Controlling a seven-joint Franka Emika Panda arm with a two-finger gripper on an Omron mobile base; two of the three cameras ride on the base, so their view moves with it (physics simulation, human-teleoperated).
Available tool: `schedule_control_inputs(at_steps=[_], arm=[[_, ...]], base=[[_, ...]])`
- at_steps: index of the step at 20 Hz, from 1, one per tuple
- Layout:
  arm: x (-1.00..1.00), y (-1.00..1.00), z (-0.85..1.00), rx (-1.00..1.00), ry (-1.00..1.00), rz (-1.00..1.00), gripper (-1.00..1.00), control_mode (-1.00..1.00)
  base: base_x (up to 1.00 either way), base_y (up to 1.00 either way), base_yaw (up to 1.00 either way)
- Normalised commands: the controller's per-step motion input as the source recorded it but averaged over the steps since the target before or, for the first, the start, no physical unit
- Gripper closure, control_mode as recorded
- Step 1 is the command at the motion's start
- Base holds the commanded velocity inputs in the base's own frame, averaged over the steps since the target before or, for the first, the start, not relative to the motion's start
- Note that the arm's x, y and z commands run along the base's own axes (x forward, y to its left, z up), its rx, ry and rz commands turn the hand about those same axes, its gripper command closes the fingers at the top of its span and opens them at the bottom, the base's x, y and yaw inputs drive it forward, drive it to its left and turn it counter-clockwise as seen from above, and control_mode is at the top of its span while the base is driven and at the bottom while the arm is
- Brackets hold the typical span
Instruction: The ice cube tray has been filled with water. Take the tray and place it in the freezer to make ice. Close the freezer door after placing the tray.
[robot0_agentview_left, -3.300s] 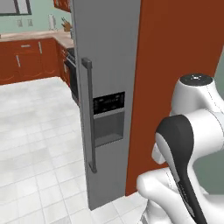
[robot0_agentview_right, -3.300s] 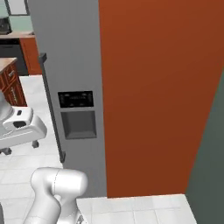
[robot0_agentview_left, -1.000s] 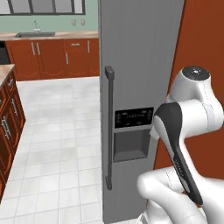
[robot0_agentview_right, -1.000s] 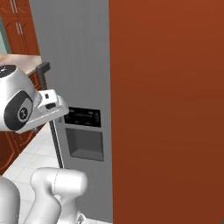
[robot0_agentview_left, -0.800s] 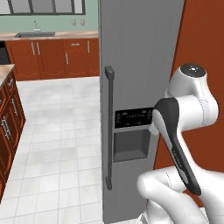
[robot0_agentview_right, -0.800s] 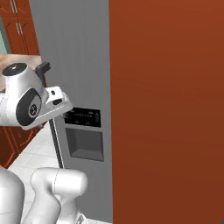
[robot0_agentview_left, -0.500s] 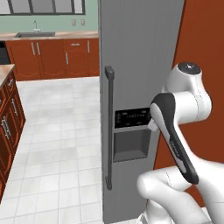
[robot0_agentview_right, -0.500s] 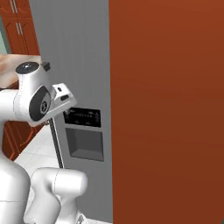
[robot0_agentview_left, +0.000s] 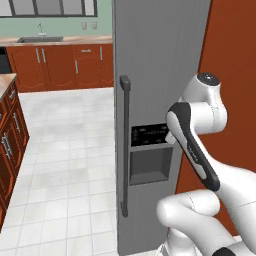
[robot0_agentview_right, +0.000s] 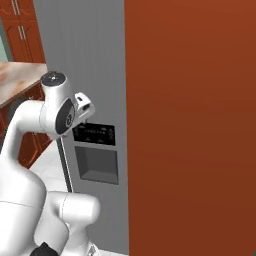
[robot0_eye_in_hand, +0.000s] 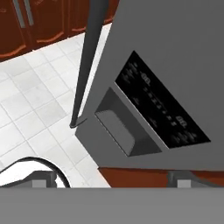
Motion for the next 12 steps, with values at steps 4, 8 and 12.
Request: schedule_control_inputs(at_steps=[4,8,12], arm=[[0.58,-0.1,-0.29,-0.03,-0.15,0.0,-1.0,-1.0],[0.61,-0.13,-0.26,0.0,-0.13,0.0,-1.0,-1.0],[0.66,-0.05,-0.19,0.0,-0.05,0.0,-1.0,-1.0]], base=[[0.0,0.0,0.0],[0.0,0.0,0.0],[0.0,0.0,0.0]])
